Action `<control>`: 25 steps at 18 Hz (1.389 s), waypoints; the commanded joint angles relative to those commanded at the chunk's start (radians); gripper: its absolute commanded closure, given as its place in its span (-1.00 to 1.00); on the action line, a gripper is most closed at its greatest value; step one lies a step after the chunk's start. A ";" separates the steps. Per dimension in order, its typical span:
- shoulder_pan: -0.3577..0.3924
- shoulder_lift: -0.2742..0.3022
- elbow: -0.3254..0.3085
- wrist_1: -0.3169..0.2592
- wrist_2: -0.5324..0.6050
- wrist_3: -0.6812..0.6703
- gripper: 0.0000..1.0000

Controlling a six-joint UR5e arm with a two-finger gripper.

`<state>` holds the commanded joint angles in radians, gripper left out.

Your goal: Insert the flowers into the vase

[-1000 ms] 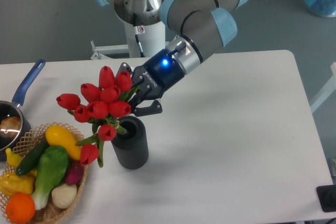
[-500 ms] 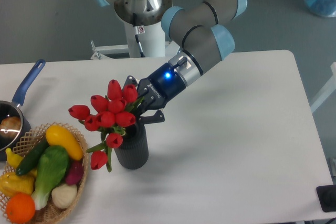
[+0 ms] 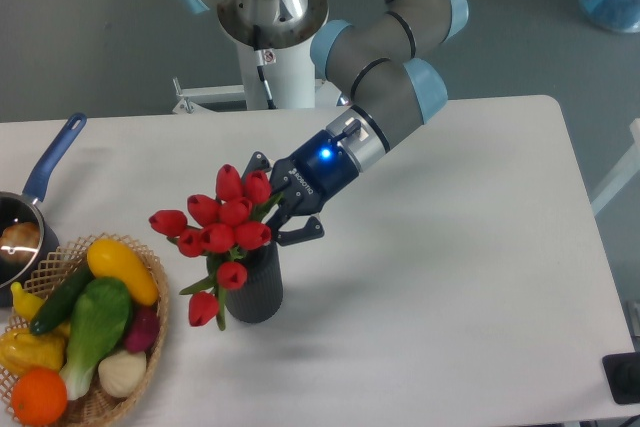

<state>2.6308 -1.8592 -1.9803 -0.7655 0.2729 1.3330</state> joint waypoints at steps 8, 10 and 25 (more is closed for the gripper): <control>0.047 0.015 -0.005 0.000 0.009 0.000 -1.00; 0.066 0.031 -0.005 0.000 0.084 -0.003 -1.00; 0.173 0.017 0.201 0.008 0.435 0.014 -1.00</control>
<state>2.8040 -1.8423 -1.7795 -0.7578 0.7084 1.3468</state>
